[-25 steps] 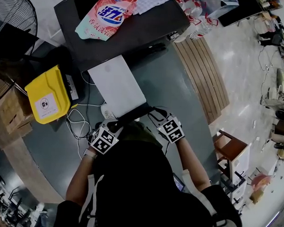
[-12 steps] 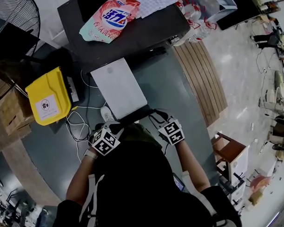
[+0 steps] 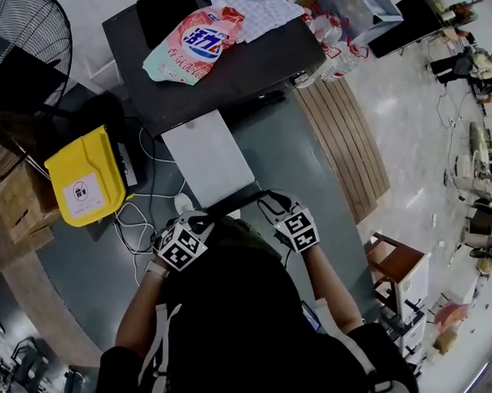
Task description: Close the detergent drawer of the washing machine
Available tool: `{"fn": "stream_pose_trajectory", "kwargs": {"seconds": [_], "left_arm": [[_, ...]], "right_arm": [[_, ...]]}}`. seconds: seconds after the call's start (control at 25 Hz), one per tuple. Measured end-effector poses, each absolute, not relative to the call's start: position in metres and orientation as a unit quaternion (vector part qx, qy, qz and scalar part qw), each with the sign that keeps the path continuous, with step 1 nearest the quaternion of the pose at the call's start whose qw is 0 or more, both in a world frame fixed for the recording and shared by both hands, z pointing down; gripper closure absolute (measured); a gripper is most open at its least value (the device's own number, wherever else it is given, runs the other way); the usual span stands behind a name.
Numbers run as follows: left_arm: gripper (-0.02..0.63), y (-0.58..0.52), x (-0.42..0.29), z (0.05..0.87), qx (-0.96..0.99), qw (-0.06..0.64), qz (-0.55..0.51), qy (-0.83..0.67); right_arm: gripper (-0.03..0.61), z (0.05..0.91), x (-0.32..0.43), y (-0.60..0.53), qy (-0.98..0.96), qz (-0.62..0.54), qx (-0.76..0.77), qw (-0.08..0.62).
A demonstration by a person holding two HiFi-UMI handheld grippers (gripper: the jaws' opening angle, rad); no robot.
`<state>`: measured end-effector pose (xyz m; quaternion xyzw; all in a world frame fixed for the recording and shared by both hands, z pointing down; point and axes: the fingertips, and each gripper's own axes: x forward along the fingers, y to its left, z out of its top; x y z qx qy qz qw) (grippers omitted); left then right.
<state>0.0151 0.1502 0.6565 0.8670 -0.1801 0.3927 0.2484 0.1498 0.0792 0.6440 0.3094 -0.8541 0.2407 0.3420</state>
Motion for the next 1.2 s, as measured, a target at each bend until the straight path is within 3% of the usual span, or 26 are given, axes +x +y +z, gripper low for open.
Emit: {"fn": "stream_pose_trajectory", "kwargs": {"seconds": [1.08,1.16,1.2], "left_arm": [[0.563,0.091,-0.021,0.644,0.897,0.187,0.392,-0.081],[0.563,0.085,-0.024,0.642,0.899,0.182,0.392,-0.076],[0.563,0.082,-0.025,0.642,0.899,0.18,0.392,-0.073]], "right_arm": [[0.433,0.631,0.114,0.018,-0.797,0.244,0.451,0.321],[0.44,0.631,0.109,0.014,-0.792,0.243,0.459,0.32],[0.479,0.631,0.106,0.011,-0.791,0.242,0.464,0.318]]}}
